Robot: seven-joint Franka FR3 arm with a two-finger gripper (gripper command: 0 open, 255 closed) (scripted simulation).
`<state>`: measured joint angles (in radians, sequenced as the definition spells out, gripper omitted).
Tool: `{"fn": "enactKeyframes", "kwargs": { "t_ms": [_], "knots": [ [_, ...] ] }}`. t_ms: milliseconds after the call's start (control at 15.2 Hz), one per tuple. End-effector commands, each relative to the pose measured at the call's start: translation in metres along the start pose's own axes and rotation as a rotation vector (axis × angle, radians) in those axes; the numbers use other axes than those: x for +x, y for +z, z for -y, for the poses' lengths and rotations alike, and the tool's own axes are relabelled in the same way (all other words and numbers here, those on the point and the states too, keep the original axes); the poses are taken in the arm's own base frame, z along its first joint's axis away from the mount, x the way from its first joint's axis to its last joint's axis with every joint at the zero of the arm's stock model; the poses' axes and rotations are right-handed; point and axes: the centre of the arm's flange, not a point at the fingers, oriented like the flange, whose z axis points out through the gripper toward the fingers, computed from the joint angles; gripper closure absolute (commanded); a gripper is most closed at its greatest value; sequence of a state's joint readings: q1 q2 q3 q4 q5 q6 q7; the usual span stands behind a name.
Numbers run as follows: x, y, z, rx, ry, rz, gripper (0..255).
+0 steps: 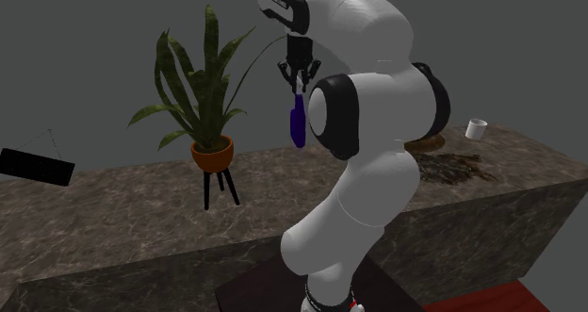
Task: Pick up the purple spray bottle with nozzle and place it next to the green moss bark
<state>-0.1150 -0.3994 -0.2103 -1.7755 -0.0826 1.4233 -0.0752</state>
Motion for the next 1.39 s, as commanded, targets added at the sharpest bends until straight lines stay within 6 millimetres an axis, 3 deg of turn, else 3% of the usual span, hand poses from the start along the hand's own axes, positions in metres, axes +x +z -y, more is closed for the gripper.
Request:
{"fn": "enactKeyframes", "kwargs": {
  "t_ms": [0,264,1320],
  "knots": [
    [0.001,-0.011,0.0,0.0,0.0,0.0,255],
    [0.002,-0.03,0.0,0.0,0.0,0.0,255],
    [-0.064,0.04,-0.188,0.0,0.0,0.0,255]
  ]
}}
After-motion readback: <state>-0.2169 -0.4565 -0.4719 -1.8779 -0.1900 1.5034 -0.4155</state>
